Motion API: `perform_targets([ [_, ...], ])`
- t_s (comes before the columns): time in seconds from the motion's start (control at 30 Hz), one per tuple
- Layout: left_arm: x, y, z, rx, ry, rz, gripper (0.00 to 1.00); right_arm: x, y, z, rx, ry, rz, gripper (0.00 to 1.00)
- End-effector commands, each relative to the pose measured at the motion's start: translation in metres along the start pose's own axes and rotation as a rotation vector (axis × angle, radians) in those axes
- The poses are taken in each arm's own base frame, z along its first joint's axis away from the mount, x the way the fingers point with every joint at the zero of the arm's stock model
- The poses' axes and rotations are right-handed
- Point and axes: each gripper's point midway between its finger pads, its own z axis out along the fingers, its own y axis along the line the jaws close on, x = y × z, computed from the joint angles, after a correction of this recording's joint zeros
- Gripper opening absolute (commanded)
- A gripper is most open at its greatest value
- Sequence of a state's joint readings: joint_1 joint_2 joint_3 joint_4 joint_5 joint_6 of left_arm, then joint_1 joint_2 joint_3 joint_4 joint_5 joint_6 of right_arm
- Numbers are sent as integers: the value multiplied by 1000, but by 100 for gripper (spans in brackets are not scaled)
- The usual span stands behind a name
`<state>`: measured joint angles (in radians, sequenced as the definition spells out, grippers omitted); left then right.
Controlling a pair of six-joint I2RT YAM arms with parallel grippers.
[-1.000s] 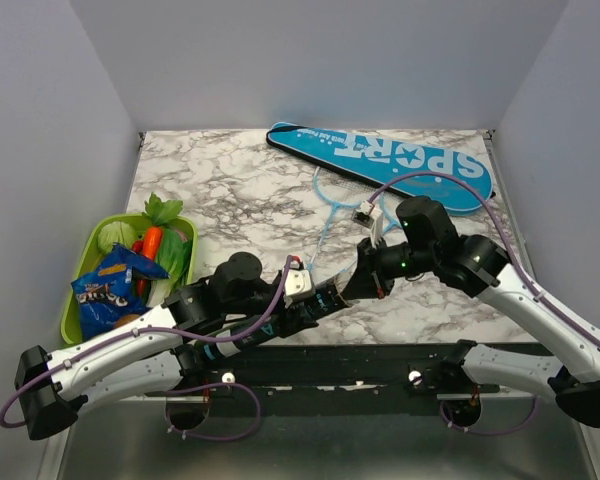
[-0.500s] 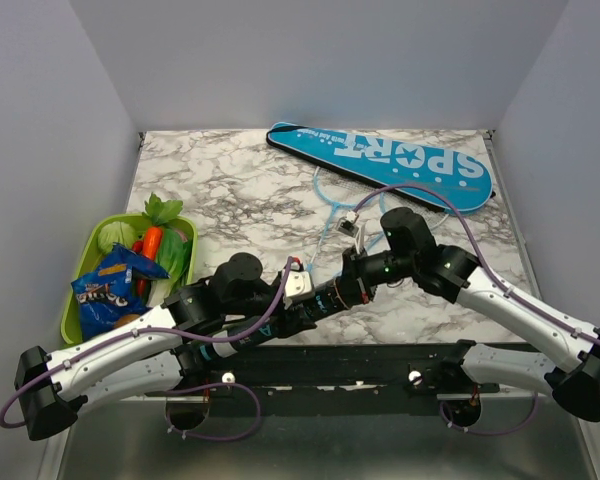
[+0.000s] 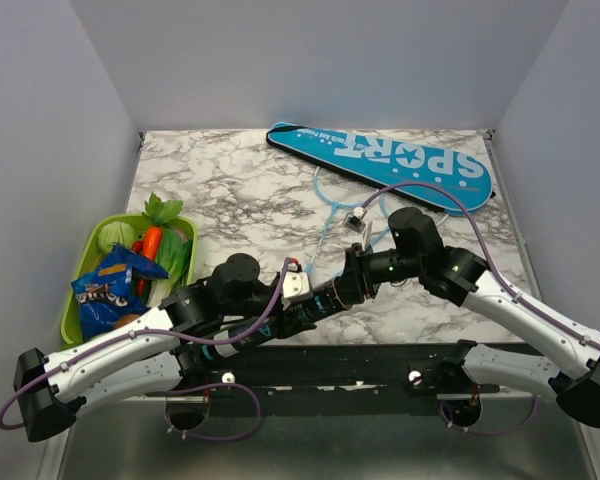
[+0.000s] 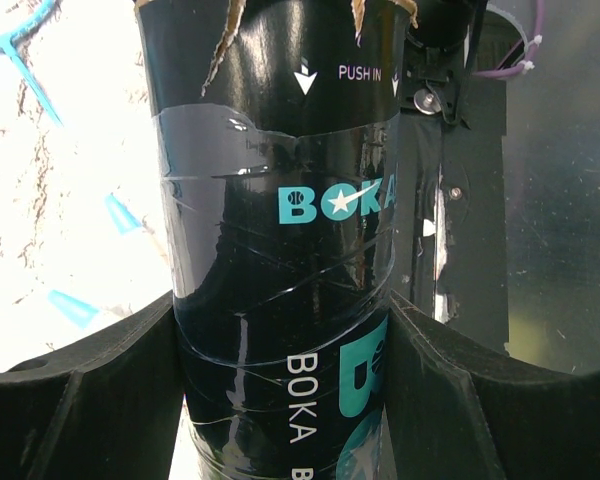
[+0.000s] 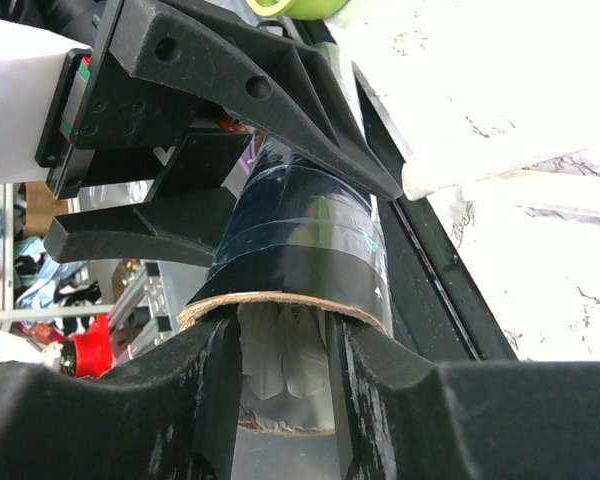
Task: Pack up the badminton gear
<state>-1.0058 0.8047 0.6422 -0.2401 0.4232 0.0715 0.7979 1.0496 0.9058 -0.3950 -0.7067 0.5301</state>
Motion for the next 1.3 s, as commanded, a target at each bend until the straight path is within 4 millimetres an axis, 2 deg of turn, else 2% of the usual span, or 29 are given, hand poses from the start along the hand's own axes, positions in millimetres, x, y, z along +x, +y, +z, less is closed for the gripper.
perform_targets([
  [0.0, -32, -4, -2, 18, -115, 52, 15, -6, 0, -15, 95, -32, 3, 46],
  [0.03, -31, -4, -2, 18, -112, 51, 15, -4, -4, -19, 134, -31, 14, 46],
  [0.1, -32, -3, -2, 15, -114, 51, 15, -9, 2, -30, 159, -66, -1, 48],
  [0.13, -32, -3, -2, 12, -115, 53, 15, -7, -3, -36, 206, -72, 11, 49],
  [0.3, -32, -3, -2, 13, -115, 54, 15, -19, 6, -62, 279, -159, -1, 52],
  [0.47, -31, -3, -1, 12, -111, 48, 15, -26, -4, -90, 424, -247, 14, 56],
  [0.67, -31, -3, -2, 11, -112, 49, 15, -21, -8, -77, 395, -214, 42, 54],
  [0.77, -30, -3, -2, 11, -110, 48, 15, -21, -7, -71, 366, -208, 40, 45],
  [0.8, -31, -2, -2, 8, -113, 49, 15, -22, -7, -69, 361, -204, 41, 39],
  [1.0, -32, -2, -3, 3, -115, 49, 15, -19, 3, -51, 252, -157, 39, 26],
  [1.27, -31, 0, -2, -1, -109, 49, 15, -10, 5, -34, 160, -109, 61, 19],
])
